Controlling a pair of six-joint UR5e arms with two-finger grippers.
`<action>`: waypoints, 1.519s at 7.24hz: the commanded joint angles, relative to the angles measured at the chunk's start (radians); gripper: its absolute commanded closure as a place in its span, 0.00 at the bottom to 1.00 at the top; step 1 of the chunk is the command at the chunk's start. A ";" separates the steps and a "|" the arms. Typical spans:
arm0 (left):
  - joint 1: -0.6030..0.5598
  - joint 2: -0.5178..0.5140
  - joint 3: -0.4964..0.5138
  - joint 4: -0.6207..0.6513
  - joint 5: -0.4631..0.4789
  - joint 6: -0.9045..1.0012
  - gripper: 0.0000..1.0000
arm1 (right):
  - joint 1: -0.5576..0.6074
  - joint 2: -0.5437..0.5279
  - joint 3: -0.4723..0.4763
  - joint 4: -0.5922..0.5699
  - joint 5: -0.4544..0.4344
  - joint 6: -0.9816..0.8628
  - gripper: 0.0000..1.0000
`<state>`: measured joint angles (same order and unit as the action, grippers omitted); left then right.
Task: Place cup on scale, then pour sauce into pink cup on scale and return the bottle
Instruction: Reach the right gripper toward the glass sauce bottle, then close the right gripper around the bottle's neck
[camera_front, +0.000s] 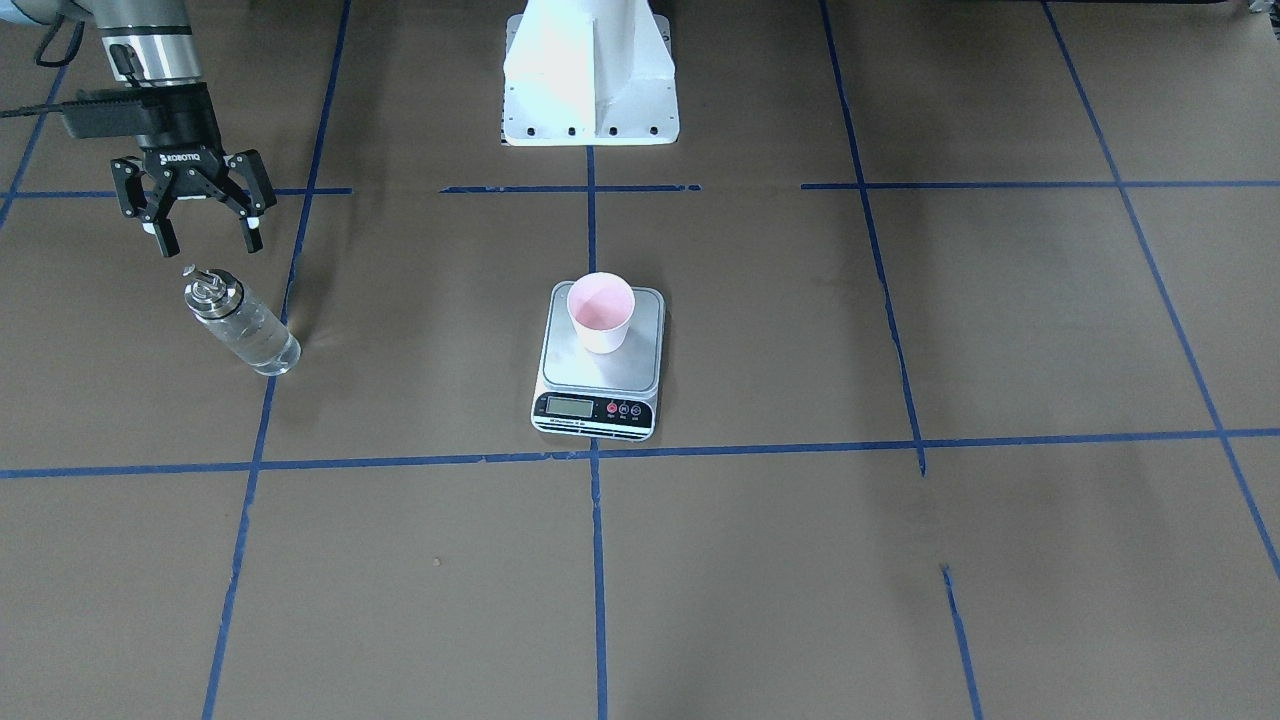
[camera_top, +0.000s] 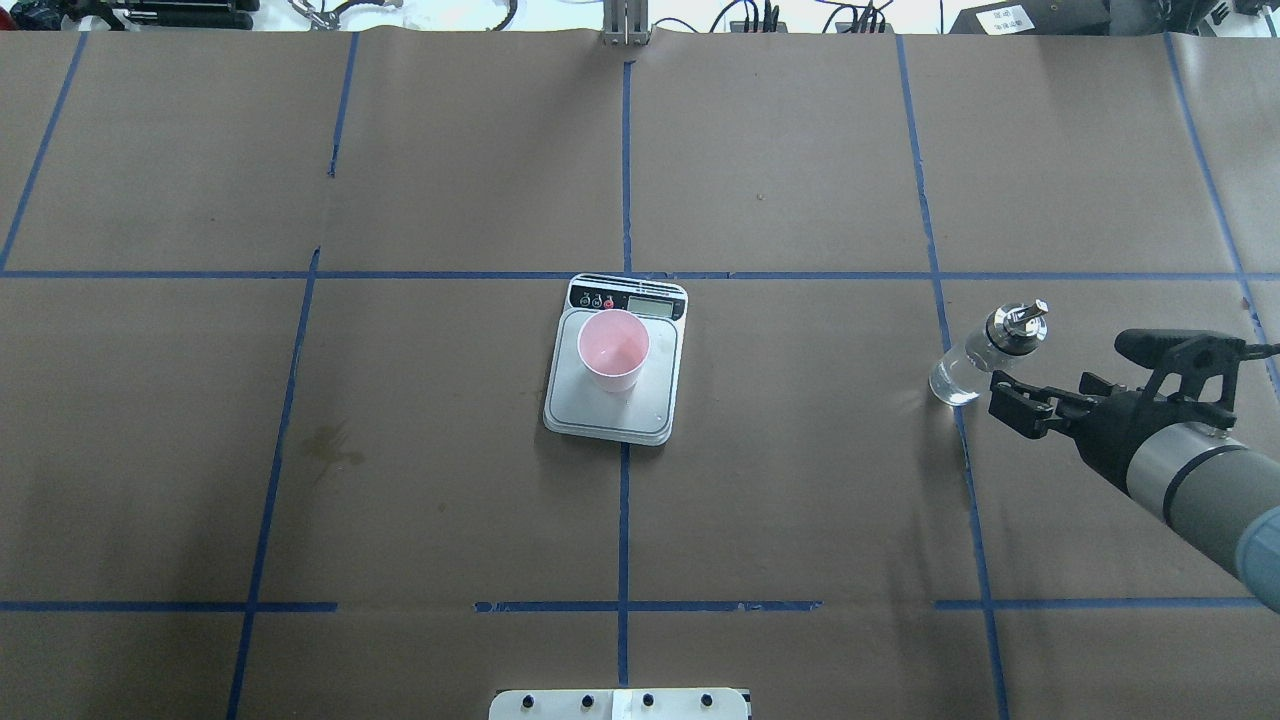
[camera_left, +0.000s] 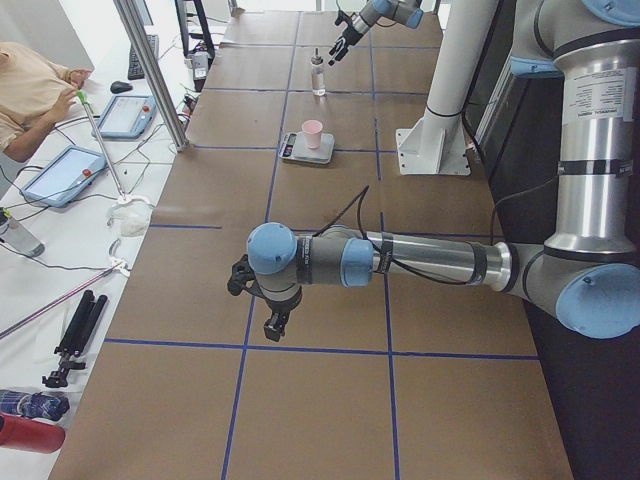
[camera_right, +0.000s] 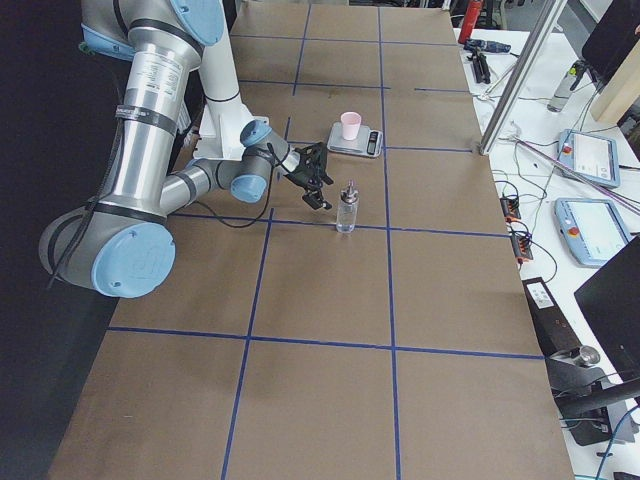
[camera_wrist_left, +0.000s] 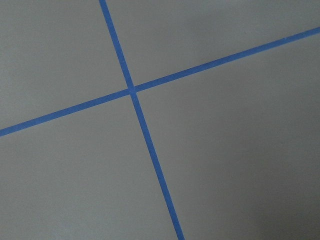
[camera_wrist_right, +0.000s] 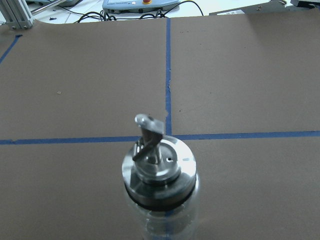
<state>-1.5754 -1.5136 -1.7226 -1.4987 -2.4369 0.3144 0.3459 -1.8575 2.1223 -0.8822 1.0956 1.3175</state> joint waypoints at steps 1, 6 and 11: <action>0.000 0.000 -0.006 0.000 -0.002 0.000 0.00 | -0.034 0.059 -0.108 0.057 -0.087 0.002 0.00; 0.000 -0.002 -0.020 0.000 -0.001 -0.001 0.00 | -0.036 0.141 -0.205 0.060 -0.216 -0.009 0.00; 0.000 0.000 -0.034 0.002 -0.001 -0.003 0.00 | -0.035 0.178 -0.240 0.060 -0.301 -0.014 0.00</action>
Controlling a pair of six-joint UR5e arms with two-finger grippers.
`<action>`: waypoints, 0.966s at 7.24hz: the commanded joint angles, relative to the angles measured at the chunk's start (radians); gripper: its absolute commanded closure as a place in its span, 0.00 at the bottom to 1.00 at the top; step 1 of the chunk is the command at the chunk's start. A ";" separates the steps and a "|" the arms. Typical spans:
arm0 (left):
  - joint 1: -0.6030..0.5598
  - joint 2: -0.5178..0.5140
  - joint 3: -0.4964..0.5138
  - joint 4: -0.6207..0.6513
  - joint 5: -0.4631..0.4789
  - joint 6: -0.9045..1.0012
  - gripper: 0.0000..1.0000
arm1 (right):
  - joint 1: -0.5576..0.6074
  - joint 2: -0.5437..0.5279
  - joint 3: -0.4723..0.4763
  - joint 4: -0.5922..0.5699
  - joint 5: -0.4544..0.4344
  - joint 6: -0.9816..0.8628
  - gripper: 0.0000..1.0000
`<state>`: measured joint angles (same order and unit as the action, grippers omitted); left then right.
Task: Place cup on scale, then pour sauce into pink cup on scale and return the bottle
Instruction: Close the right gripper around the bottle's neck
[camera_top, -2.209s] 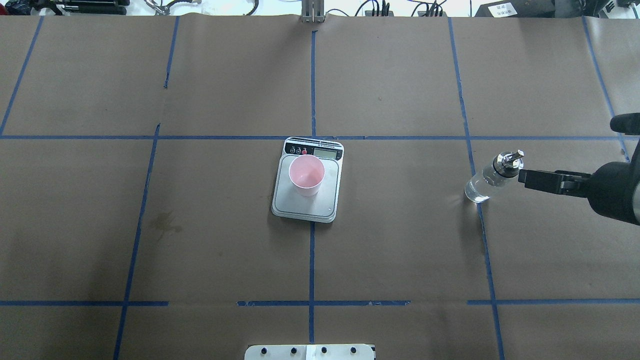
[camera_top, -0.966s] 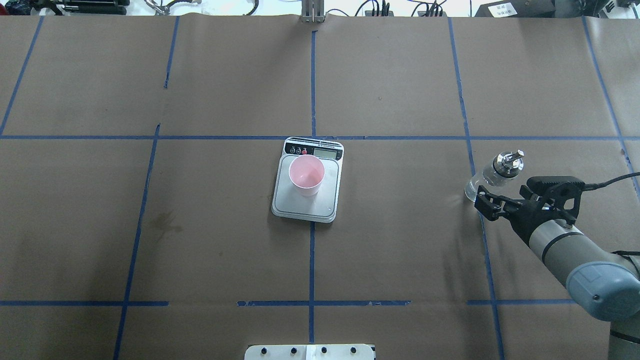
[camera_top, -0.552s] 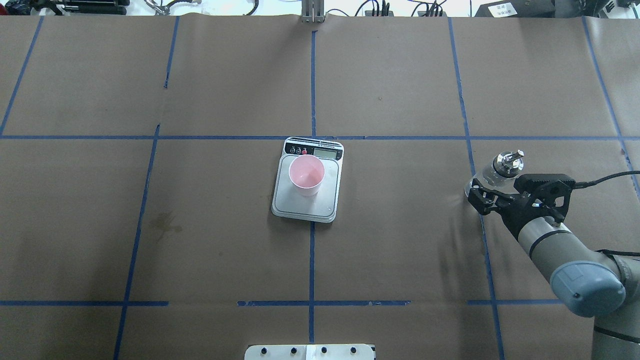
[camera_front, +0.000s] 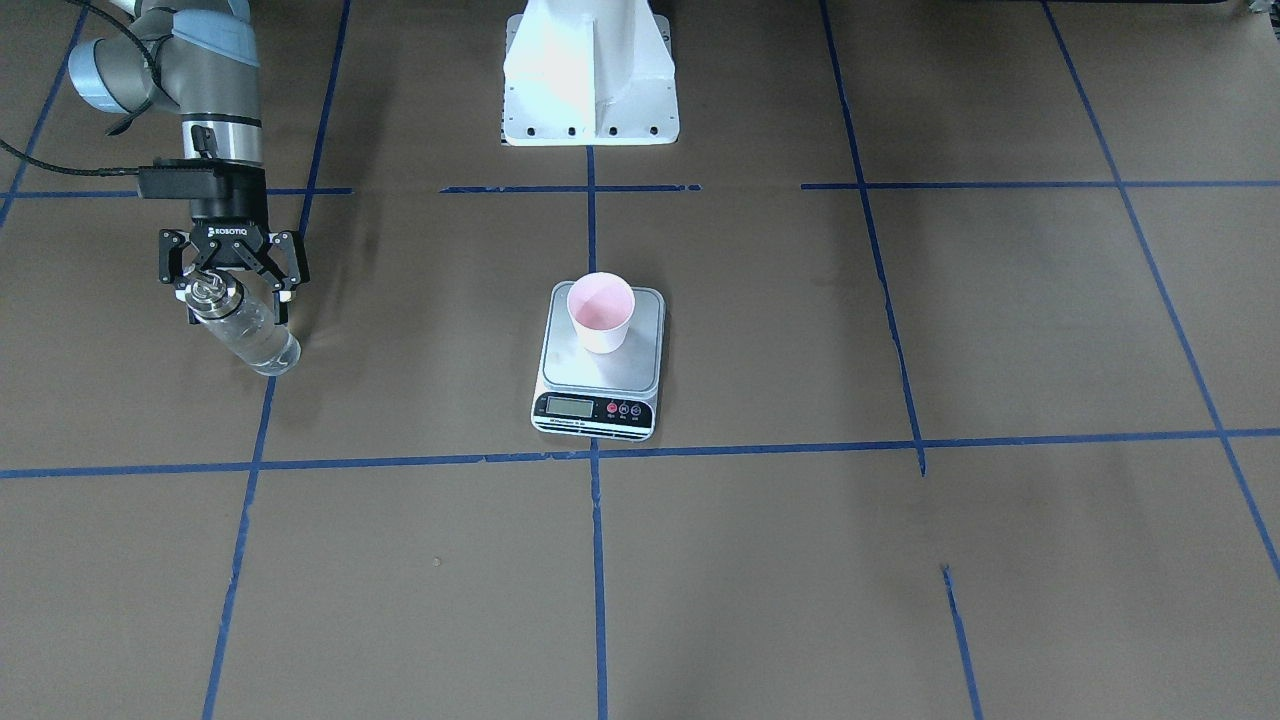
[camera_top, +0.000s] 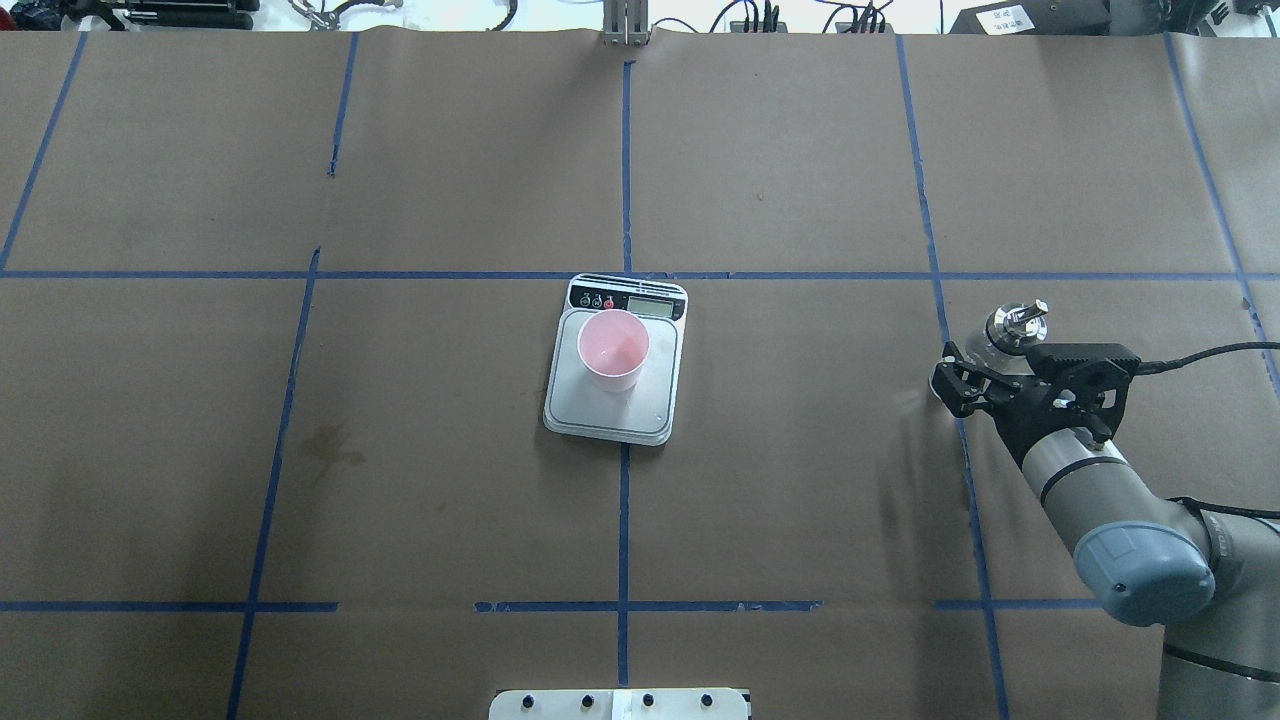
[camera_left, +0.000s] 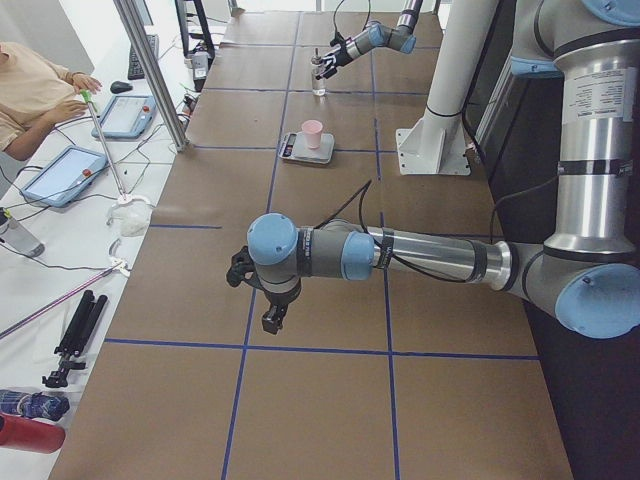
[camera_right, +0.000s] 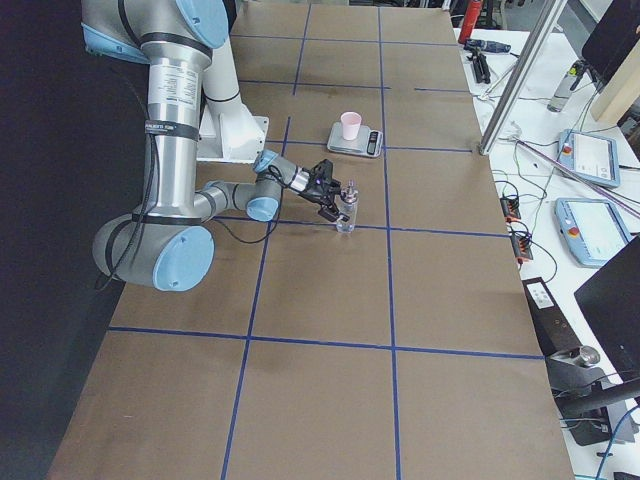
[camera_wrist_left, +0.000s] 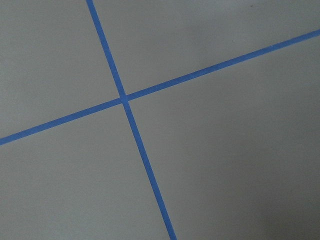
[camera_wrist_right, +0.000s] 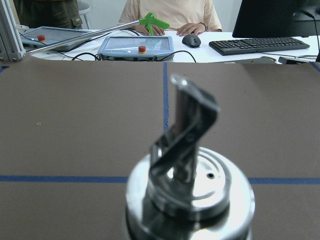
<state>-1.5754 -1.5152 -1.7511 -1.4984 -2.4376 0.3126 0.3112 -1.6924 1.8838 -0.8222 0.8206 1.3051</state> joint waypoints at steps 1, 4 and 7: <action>0.000 0.001 -0.007 0.001 0.000 0.000 0.00 | 0.000 0.023 -0.003 0.000 -0.041 -0.001 0.00; 0.000 0.000 -0.008 0.001 0.000 0.000 0.00 | 0.000 0.023 -0.040 0.000 -0.067 -0.001 0.00; 0.000 0.001 -0.008 0.001 0.000 0.000 0.00 | 0.000 0.023 -0.042 -0.002 -0.084 -0.001 0.03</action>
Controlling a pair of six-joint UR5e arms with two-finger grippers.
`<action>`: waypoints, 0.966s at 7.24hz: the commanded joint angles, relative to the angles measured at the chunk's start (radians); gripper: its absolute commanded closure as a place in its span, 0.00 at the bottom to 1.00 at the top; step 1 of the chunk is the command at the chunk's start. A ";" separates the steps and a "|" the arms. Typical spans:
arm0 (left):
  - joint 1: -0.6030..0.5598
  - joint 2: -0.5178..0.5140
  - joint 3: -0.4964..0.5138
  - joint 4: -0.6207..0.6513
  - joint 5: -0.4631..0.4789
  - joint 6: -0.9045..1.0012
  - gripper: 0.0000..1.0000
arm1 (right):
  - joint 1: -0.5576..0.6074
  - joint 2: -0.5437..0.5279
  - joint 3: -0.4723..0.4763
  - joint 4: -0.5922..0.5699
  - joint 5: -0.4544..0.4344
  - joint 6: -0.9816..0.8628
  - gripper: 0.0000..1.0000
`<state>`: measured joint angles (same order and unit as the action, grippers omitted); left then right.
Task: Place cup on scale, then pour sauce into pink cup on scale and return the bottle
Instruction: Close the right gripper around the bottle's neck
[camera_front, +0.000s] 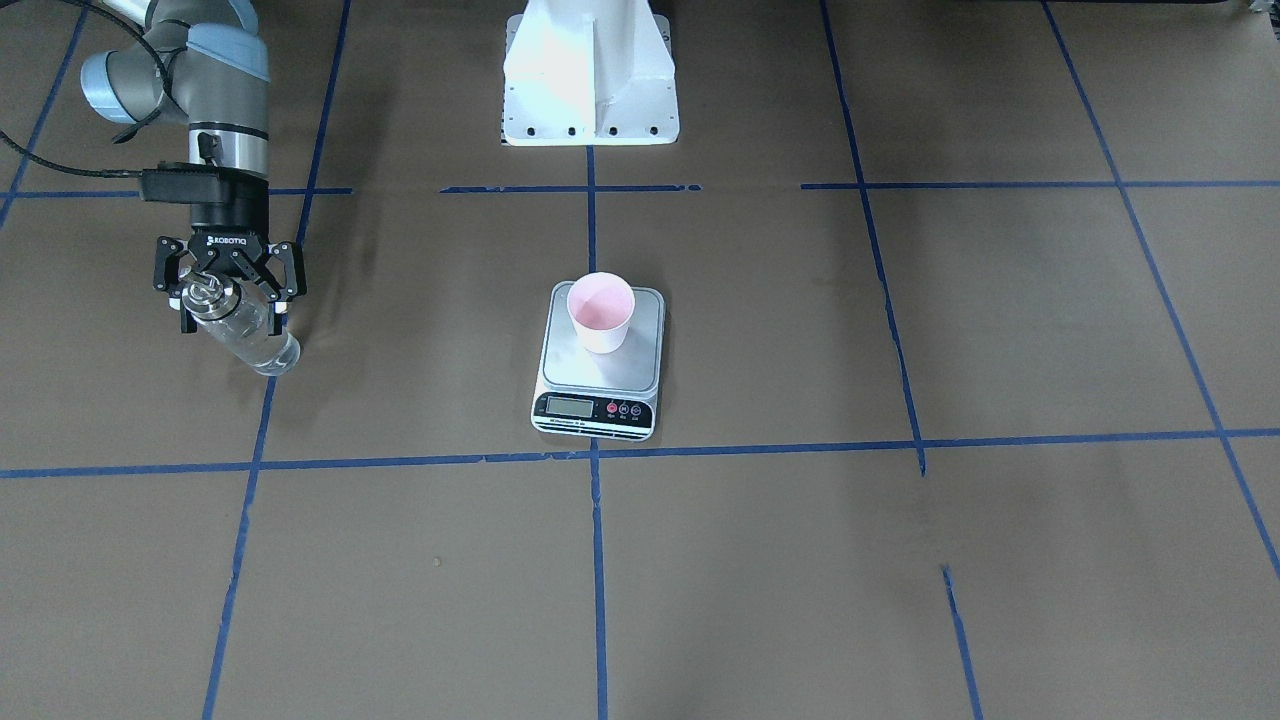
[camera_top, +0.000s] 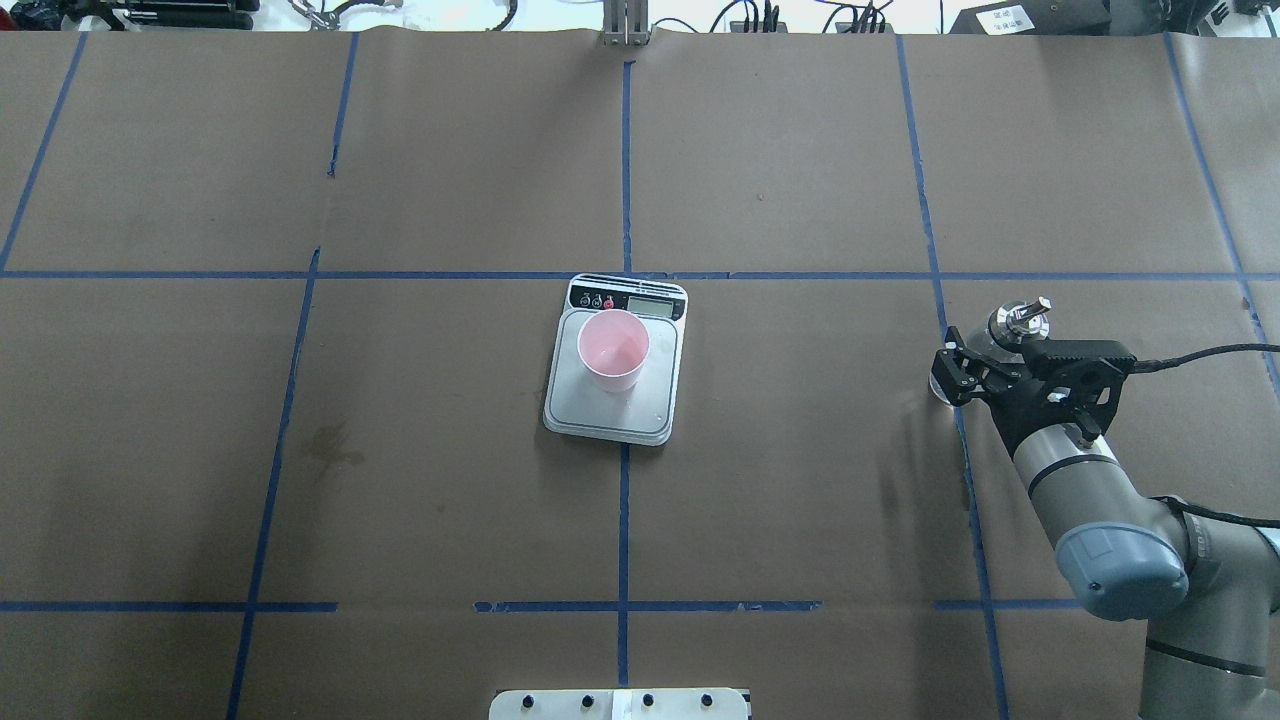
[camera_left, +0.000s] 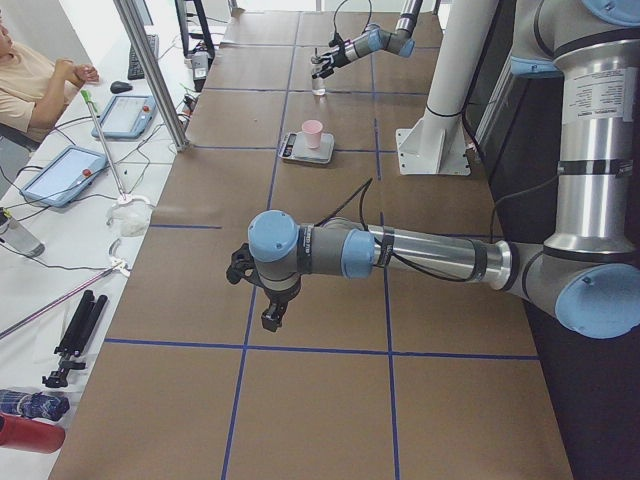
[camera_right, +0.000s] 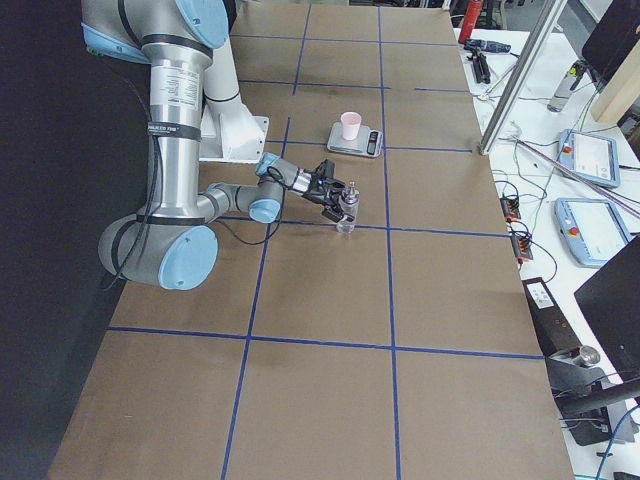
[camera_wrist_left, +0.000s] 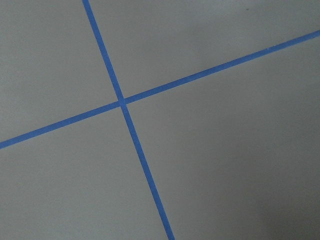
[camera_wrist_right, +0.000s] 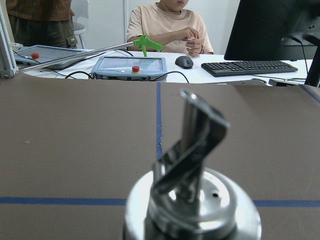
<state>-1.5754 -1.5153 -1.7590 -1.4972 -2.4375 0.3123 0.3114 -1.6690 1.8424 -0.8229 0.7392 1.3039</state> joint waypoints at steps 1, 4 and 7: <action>0.000 0.003 0.000 0.000 0.000 0.001 0.00 | -0.002 0.002 0.001 0.001 -0.009 0.002 0.58; 0.000 0.003 0.000 0.000 0.000 0.001 0.00 | -0.002 0.011 0.006 0.002 -0.040 0.000 1.00; 0.000 0.003 0.001 0.000 0.009 0.001 0.00 | 0.002 0.018 0.020 0.002 -0.054 -0.061 1.00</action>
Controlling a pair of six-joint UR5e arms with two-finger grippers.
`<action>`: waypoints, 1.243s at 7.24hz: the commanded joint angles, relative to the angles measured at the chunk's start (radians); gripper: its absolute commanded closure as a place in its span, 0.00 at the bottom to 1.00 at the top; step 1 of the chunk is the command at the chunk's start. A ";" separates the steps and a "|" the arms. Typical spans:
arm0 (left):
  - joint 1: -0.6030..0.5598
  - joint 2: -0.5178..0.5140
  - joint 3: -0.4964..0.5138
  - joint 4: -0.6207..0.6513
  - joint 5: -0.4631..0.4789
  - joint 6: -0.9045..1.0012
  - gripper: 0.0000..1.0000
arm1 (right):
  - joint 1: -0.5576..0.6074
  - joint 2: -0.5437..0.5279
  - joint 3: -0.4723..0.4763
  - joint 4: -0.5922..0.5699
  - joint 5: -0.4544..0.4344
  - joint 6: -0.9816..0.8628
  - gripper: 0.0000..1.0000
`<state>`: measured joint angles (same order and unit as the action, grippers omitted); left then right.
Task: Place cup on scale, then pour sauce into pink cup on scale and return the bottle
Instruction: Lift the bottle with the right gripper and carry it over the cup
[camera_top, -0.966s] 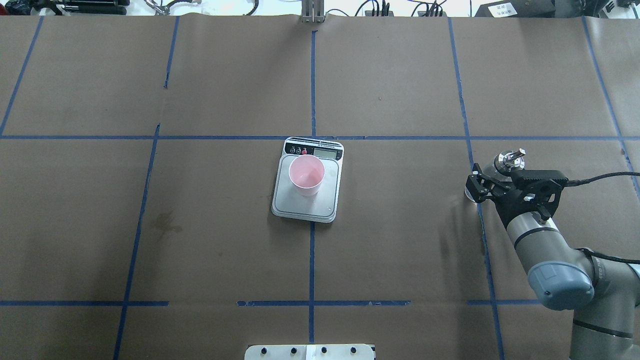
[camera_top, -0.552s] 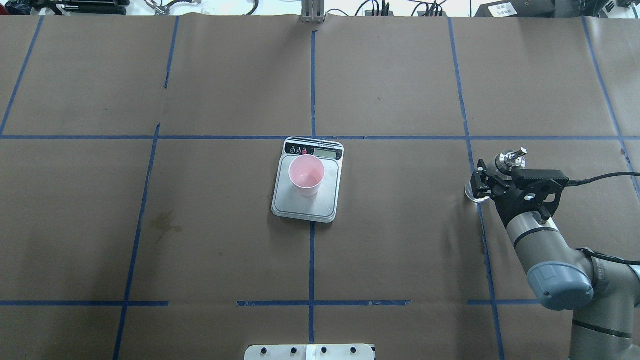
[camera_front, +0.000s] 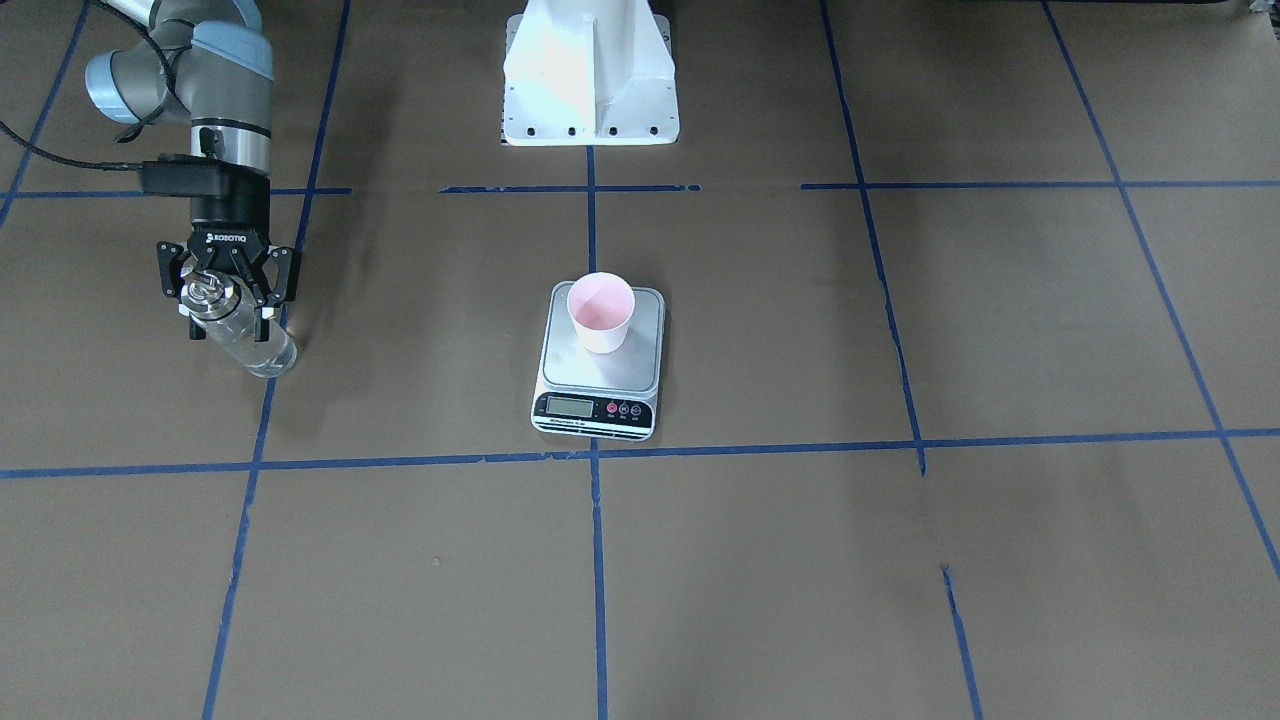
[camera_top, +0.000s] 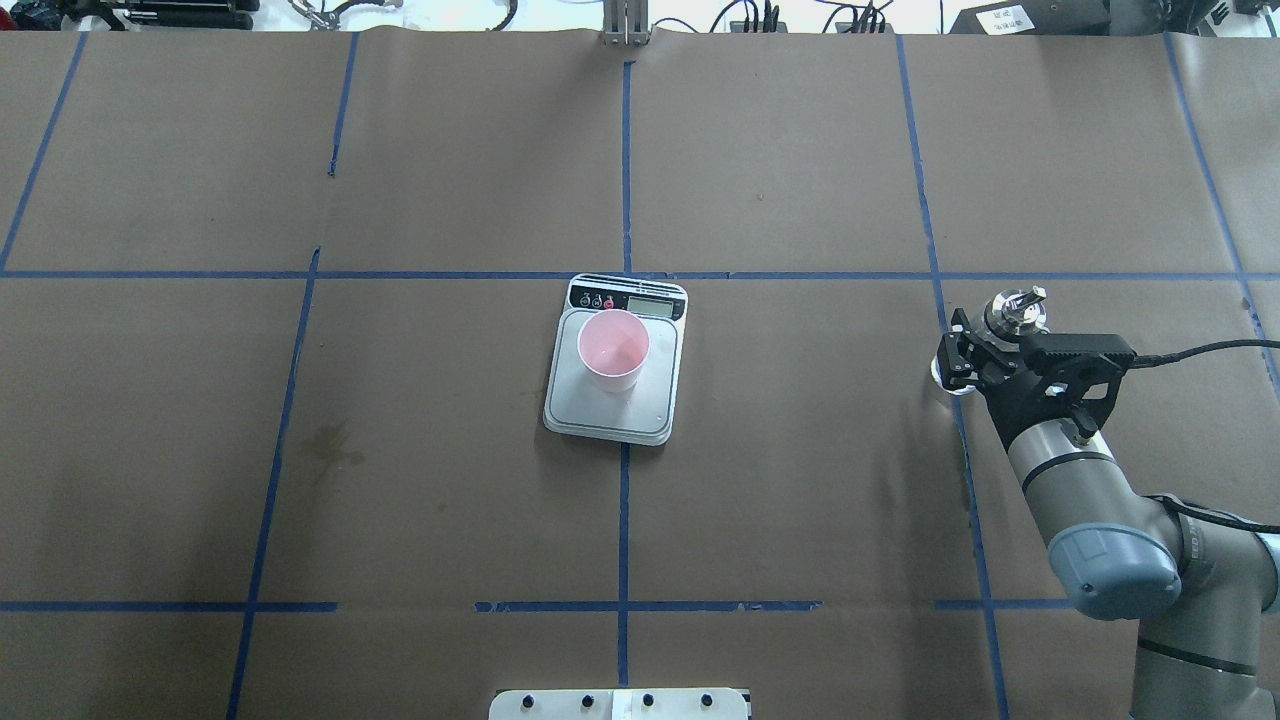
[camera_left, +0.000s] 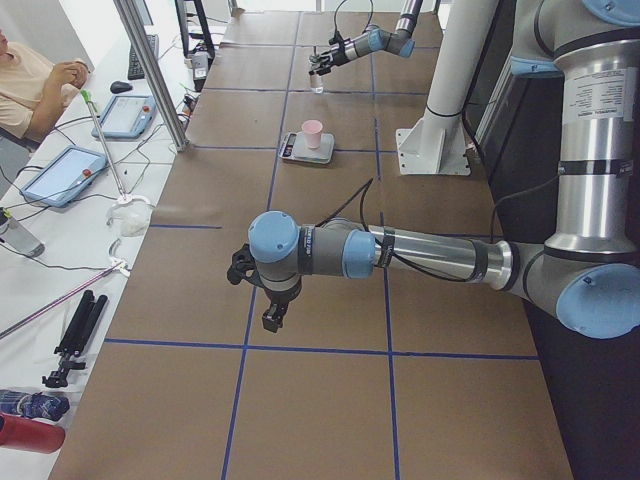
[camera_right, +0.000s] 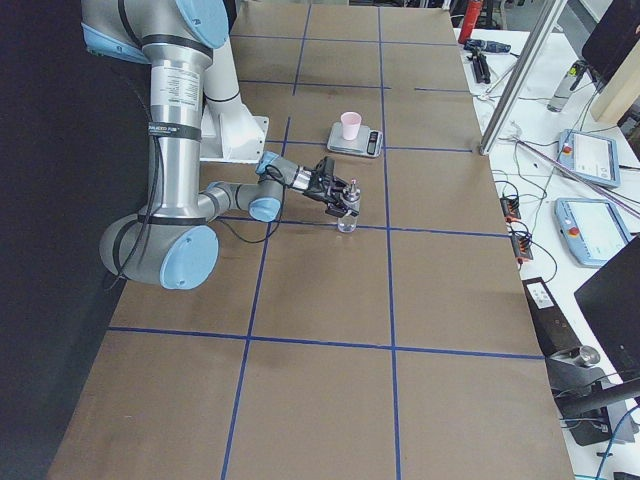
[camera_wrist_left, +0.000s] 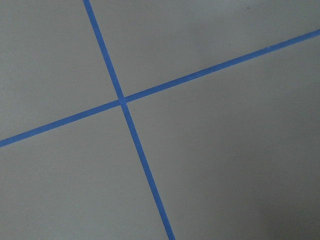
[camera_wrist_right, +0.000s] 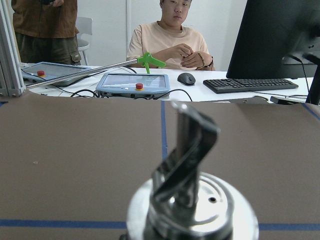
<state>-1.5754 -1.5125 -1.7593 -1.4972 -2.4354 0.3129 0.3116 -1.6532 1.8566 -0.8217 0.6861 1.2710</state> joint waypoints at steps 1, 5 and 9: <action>0.000 0.000 0.000 0.000 0.007 0.000 0.00 | 0.000 0.022 0.001 0.001 0.001 -0.029 1.00; 0.000 0.000 0.000 0.000 0.007 -0.002 0.00 | 0.067 0.148 0.007 -0.004 0.027 -0.221 1.00; 0.000 0.005 0.000 0.000 0.010 0.002 0.00 | 0.080 0.176 0.013 -0.016 0.014 -0.391 1.00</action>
<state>-1.5754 -1.5103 -1.7595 -1.4972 -2.4266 0.3130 0.3874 -1.4956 1.8709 -0.8280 0.7102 0.9818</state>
